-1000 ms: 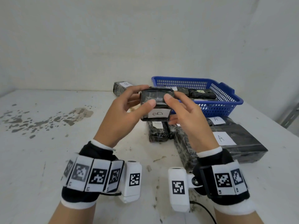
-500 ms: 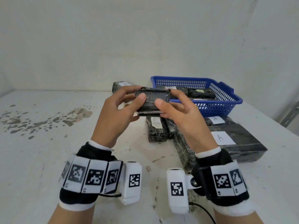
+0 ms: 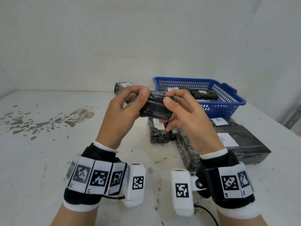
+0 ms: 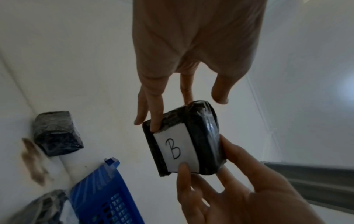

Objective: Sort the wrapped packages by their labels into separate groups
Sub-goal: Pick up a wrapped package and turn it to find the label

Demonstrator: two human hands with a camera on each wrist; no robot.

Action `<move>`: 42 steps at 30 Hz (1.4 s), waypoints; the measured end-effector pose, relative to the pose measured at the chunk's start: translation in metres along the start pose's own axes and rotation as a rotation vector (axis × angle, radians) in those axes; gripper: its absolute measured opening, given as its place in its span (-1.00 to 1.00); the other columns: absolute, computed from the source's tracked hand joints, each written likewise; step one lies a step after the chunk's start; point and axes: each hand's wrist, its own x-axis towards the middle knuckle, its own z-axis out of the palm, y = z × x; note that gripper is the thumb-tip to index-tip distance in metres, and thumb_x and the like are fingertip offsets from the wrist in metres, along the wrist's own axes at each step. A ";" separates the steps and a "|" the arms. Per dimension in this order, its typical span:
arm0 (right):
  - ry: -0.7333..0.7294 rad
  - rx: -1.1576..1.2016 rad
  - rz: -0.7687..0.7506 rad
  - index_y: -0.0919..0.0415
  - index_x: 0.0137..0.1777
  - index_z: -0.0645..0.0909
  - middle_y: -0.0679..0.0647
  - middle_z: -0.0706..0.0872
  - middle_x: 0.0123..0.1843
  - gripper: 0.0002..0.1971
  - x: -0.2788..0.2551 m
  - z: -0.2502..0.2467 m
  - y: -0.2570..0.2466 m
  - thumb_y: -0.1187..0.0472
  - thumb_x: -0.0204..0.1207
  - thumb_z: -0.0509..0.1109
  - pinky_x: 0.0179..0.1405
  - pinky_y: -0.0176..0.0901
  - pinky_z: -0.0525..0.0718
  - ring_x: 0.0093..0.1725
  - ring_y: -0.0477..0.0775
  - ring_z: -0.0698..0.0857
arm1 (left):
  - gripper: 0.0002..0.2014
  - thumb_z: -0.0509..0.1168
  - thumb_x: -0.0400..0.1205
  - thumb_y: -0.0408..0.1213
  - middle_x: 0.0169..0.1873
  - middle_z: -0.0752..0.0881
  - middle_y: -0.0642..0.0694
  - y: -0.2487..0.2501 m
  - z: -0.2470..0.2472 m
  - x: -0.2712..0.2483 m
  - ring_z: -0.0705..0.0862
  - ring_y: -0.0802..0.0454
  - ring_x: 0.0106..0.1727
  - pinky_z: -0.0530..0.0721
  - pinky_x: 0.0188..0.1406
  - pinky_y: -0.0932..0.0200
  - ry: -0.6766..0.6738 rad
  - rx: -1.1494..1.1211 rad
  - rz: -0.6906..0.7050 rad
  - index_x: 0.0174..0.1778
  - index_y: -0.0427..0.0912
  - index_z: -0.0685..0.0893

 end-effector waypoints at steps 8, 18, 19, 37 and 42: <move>-0.013 0.061 -0.040 -0.36 0.47 0.49 -0.01 0.65 0.47 -0.37 0.004 0.001 0.009 -0.09 0.39 0.57 0.51 0.27 0.55 0.56 0.02 0.55 | -0.33 0.52 0.48 -0.25 0.16 0.75 -0.26 -0.003 -0.004 0.005 0.76 -0.05 0.16 0.78 -0.02 0.16 0.009 -0.095 -0.120 0.52 -0.14 0.45; -0.029 0.027 -0.024 -0.25 0.55 0.45 0.10 0.83 0.23 -0.38 0.003 0.003 0.009 0.13 0.52 0.54 0.46 0.23 0.60 0.27 0.09 0.79 | -0.49 0.48 0.55 -0.23 0.14 0.76 -0.20 -0.003 -0.001 0.003 0.77 -0.09 0.12 0.74 0.18 -0.08 0.003 -0.015 -0.067 0.43 0.02 0.56; -0.026 0.032 -0.028 -0.22 0.55 0.46 0.11 0.83 0.22 -0.39 0.002 0.003 0.008 0.14 0.54 0.54 0.41 0.23 0.65 0.23 0.11 0.80 | -0.54 0.42 0.60 -0.32 0.13 0.77 -0.20 -0.004 -0.001 0.003 0.78 -0.09 0.09 0.75 0.15 -0.06 0.004 -0.002 -0.054 0.43 -0.01 0.56; 0.053 -0.071 -0.019 -0.24 0.26 0.55 0.13 0.87 -0.04 -0.70 0.000 0.005 0.001 0.09 0.62 0.48 -0.44 -0.03 0.74 -0.04 0.53 0.76 | -0.66 0.41 0.61 -0.14 0.10 0.74 -0.05 -0.009 0.002 0.004 0.70 -0.12 0.21 0.70 0.21 -0.18 0.050 0.180 0.064 0.31 0.09 0.66; 0.058 -0.068 0.002 -0.19 0.24 0.55 0.12 0.86 -0.05 -0.74 0.001 0.004 0.002 0.15 0.66 0.44 -0.51 -0.11 0.68 -0.14 0.38 0.82 | -0.73 0.42 0.61 -0.20 0.09 0.73 -0.05 -0.010 0.002 0.005 0.71 -0.17 0.18 0.73 0.14 -0.22 0.025 0.176 0.060 0.20 0.15 0.66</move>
